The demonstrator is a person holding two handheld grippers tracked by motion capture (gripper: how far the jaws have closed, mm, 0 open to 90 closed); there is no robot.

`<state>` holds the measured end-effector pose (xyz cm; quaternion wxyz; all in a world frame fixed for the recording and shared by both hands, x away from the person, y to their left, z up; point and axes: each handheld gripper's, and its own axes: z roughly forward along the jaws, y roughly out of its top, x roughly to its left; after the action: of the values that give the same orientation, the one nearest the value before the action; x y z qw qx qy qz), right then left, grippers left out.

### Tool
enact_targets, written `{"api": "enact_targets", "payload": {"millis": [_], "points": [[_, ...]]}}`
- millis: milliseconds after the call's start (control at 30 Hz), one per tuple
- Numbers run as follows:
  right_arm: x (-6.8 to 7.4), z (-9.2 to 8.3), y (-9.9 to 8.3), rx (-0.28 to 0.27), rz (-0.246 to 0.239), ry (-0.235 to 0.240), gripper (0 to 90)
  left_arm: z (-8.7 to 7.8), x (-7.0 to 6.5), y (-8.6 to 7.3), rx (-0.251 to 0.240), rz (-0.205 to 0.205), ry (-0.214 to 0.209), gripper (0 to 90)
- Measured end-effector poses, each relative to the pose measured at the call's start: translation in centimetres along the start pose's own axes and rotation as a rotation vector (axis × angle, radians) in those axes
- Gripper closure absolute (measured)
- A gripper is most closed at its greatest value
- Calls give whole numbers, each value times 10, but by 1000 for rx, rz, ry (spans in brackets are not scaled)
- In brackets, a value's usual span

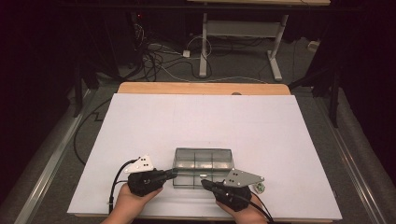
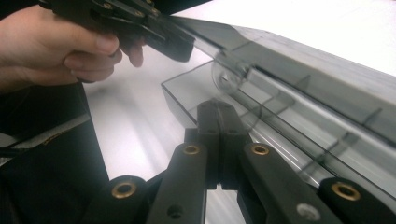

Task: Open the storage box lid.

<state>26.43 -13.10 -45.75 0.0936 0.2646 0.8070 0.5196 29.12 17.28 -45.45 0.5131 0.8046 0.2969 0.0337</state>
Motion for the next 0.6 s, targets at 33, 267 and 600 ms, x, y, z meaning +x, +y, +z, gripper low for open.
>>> {"api": "enact_targets", "payload": {"millis": [33, 267, 600], "points": [[0, -2, -1, -1, 2, -6, 900, 0, 0, 1, -1, 5, 3, 874], [-3, -13, -6, 1, 13, -37, 900, 3, 1, 5, -4, 23, 19, 874], [-16, -33, -5, -16, 22, -82, 900, 4, 0, 4, 4, 26, 22, 874]]}}
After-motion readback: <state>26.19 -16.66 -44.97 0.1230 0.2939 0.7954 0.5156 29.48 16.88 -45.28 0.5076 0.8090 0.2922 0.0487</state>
